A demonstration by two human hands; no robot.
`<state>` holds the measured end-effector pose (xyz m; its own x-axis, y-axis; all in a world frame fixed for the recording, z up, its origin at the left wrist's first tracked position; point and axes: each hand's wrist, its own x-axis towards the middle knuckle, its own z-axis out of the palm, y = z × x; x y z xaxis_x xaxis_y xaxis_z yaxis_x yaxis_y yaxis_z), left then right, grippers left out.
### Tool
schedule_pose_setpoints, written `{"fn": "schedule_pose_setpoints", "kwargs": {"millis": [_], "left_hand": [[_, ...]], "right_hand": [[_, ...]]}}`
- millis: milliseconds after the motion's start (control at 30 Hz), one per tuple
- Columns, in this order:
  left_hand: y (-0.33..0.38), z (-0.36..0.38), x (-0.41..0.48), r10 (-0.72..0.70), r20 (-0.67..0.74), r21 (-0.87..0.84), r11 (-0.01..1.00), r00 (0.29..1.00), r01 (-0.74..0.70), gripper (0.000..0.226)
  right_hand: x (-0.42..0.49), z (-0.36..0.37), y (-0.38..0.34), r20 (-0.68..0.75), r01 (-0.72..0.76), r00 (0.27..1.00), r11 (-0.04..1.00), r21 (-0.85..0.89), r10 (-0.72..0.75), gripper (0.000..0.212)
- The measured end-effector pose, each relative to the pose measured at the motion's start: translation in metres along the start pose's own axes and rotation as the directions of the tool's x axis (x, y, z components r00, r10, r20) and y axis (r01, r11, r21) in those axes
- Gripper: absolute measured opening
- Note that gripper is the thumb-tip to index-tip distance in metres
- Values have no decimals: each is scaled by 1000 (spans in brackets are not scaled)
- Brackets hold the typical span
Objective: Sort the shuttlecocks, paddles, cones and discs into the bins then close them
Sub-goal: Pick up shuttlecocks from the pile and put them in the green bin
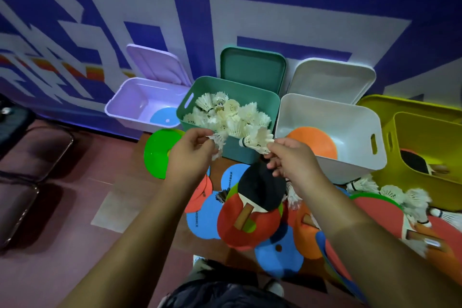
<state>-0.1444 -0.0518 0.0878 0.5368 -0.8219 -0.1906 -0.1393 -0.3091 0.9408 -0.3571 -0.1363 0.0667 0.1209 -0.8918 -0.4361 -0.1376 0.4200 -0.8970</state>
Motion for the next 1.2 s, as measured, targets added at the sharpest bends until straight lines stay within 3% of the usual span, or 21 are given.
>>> {"fn": "schedule_pose_setpoints", "kwargs": {"millis": [167, 367, 500, 633, 667, 767, 800, 900, 1033, 1200], "left_hand": [[15, -16, 34, -25, -35, -36, 999, 999, 23, 9], [10, -27, 83, 15, -38, 24, 1000, 999, -14, 14], [10, -26, 123, 41, 16, 32, 999, 999, -41, 25], [15, -17, 164, -14, 187, 89, 996, 982, -2, 63], [14, -15, 170, -51, 212, 119, 993, 976, 26, 62], [6, -9, 186, -105, 187, 140, 987, 977, 79, 20], [3, -7, 188, -134, 186, 108, 987, 973, 116, 18], [-15, -4, 194, -218, 225, 11, 975, 949, 222, 35], [-29, -5, 192, -219, 214, -26, 973, 952, 229, 28], [-29, -11, 183, -226, 203, -87, 965, 953, 248, 25]], "right_hand": [[19, 22, -14, -29, 23, 999, 1000, 4, -23, 23], [41, 43, -26, -69, 33, 997, 999, 1, -33, 18], [59, 54, -30, -107, 27, 994, 1000, -6, -28, 14], [77, 61, -33, -137, 22, 990, 1000, 19, -19, 10], [79, 61, -34, -142, 17, 990, 1000, 21, -14, 9], [86, 65, -34, -142, 4, 990, 1000, 16, -2, 8], [88, 66, -34, -144, -3, 990, 1000, 15, 5, 8], [96, 71, -30, -150, -18, 988, 1000, 21, 21, 7], [104, 80, -32, -145, -25, 989, 999, 26, 29, 8], [104, 98, -48, 9, -55, 998, 998, -37, 55, 35]]}}
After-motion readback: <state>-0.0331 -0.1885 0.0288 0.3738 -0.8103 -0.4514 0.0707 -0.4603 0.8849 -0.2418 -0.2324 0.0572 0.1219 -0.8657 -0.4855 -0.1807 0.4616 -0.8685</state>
